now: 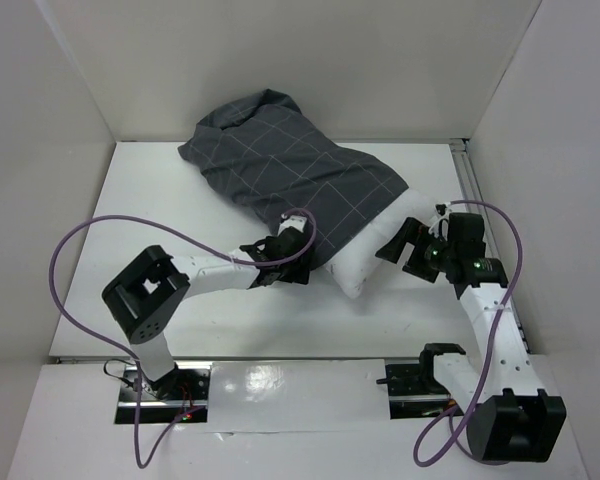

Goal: Put the pillow into the pillowcase

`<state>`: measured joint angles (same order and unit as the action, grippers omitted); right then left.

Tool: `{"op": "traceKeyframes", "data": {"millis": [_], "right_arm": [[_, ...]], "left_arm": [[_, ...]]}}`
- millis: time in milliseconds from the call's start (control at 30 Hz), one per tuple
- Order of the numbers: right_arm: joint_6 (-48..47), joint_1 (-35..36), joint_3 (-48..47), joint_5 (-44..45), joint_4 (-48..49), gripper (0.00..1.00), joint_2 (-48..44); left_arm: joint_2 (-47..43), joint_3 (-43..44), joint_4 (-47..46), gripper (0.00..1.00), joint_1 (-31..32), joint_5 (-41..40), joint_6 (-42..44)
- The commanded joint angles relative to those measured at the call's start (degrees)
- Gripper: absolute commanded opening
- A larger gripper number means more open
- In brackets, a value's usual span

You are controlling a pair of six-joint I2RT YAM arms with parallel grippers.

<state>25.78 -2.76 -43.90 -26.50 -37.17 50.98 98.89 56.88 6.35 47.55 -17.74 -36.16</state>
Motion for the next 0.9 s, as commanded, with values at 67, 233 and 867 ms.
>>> {"op": "traceKeyframes", "data": {"millis": [67,233,867], "right_arm": [[-1.00,0.39,1.10,-2.41,-1.42,1.00,-1.50],[-1.52,0.39,1.10,-1.71,-1.42,1.00,-0.98],[-2.23,0.39,1.71,-8.21,0.53,1.00,1.31]], "left_arm": [[0.34,2.27,-6.96,0.83,0.00,3.05,1.79],[-1.59,1.66,-6.96,0.90,1.22,3.06,3.46],[4.91,5.87,-6.79,0.69,3.26,-12.50,5.84]]}}
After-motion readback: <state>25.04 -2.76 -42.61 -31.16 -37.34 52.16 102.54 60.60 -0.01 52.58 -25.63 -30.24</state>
